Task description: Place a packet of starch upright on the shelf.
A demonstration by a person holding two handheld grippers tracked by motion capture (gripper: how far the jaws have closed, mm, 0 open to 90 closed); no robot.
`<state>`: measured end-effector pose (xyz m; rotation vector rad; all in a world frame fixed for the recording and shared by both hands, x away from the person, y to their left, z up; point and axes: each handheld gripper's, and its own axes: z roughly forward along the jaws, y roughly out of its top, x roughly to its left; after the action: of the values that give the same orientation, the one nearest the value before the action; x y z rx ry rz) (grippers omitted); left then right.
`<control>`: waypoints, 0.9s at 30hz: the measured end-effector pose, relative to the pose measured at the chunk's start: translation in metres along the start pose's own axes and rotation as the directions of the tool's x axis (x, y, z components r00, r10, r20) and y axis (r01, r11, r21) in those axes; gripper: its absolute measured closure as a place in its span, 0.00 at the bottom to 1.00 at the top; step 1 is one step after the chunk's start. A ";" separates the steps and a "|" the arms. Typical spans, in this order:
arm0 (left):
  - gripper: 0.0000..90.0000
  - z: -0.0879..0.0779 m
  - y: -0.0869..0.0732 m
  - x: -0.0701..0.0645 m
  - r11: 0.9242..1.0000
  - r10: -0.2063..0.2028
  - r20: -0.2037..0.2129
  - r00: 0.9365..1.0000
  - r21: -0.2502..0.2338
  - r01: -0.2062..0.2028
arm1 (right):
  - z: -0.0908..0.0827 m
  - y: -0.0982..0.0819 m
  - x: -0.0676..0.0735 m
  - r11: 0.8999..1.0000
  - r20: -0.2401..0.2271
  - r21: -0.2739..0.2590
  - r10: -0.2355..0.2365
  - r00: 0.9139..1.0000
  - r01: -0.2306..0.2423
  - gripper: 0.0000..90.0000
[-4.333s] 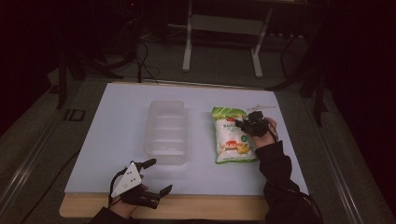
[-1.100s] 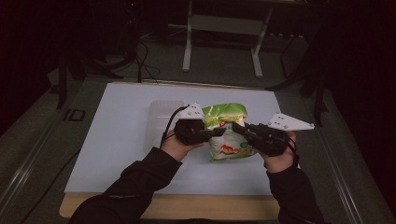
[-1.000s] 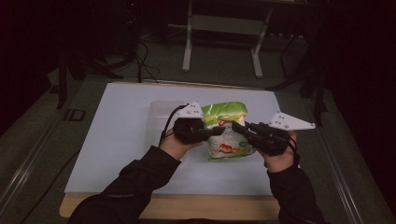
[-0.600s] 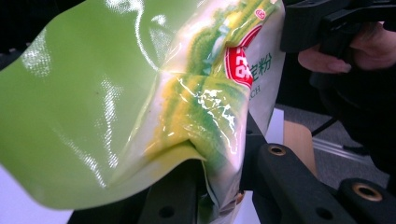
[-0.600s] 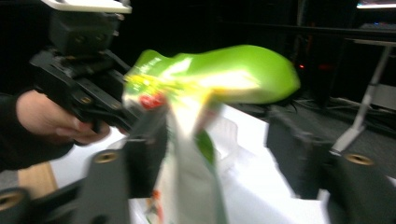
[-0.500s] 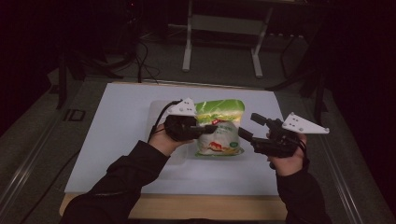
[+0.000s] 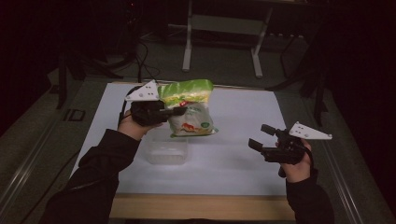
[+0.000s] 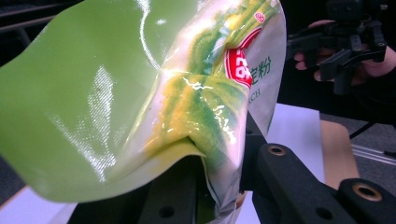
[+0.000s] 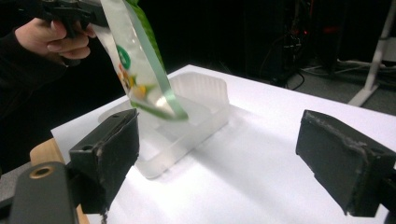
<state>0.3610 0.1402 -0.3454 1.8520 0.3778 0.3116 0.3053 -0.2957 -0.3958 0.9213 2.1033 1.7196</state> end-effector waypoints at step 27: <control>0.92 -0.015 -0.079 0.045 0.996 -0.002 -0.063 0.998 0.089 0.008 | -0.007 -0.012 -0.009 0.999 -0.004 0.007 0.049 0.999 -0.049 0.16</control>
<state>0.3876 0.1941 -0.4145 1.9317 0.4457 0.3549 0.3051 -0.3078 -0.4072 0.9804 2.1072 1.7402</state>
